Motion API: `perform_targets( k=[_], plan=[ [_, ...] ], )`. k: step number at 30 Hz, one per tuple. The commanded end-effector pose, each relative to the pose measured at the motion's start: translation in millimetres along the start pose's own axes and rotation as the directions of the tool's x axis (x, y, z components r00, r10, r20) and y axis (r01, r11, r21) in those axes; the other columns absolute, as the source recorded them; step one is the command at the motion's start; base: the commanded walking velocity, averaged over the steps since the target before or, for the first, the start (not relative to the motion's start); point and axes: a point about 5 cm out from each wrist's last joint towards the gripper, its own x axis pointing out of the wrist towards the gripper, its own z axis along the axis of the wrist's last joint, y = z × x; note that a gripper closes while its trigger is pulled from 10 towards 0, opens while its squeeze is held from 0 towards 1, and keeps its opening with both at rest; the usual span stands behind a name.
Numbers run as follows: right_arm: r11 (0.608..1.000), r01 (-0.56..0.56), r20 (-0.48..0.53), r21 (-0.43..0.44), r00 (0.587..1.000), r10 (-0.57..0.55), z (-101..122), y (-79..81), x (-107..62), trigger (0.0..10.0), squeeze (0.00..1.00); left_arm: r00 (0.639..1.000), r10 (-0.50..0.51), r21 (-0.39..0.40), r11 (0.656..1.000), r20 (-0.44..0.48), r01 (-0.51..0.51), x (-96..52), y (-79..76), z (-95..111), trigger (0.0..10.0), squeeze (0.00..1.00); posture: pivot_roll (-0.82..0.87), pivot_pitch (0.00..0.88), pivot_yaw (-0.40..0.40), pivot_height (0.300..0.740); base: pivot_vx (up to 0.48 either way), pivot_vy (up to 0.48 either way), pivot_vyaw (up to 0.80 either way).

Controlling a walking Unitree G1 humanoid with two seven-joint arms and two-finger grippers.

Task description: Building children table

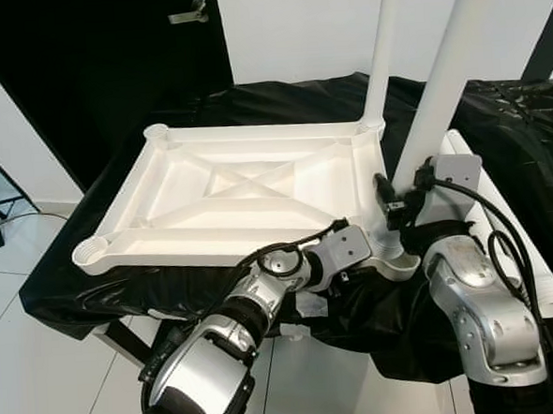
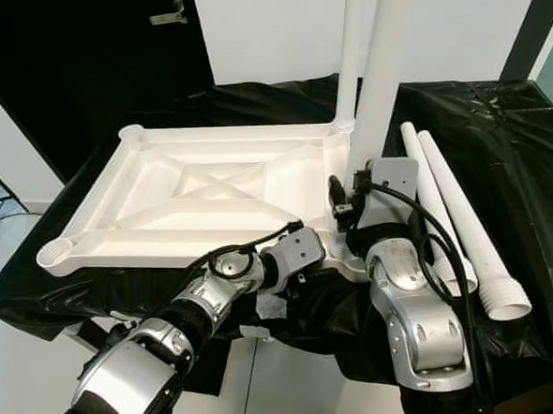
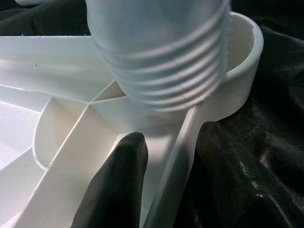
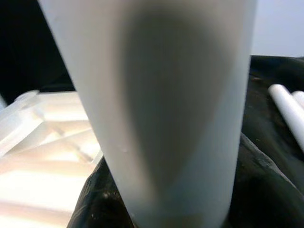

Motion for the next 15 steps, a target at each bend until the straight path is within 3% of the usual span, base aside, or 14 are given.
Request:
perform_targets(
  k=[1, 3, 15],
  plan=[
    [0.998, -0.058, -0.077, 0.015, 0.995, 0.059, -13.4, 6.2, -2.3, 10.0, 0.00, 0.998, 0.031, -0.026, 0.999, -0.050, -0.032, 1.6, -4.6, -10.2, 10.0, 0.00, -0.20, 0.000, 0.045, 0.740, 0.000, 0.000, 0.00],
    [0.995, -0.096, -0.100, 0.007, 0.990, 0.096, -18.2, 8.5, -6.2, 10.0, 0.00, 0.998, 0.033, -0.025, 0.999, -0.048, -0.034, 2.4, -4.9, -9.4, 10.0, 0.00, -0.20, 0.000, 0.045, 0.740, 0.000, 0.000, 0.00],
    [0.996, -0.078, -0.218, -0.046, 0.974, 0.066, -51.2, -2.3, -27.1, 10.0, 0.00, 0.997, 0.044, -0.041, 0.998, -0.062, -0.047, -4.2, -5.3, -19.8, 10.0, 0.00, -0.20, 0.004, 0.051, 0.740, 0.000, 0.000, 0.00]
  ],
)
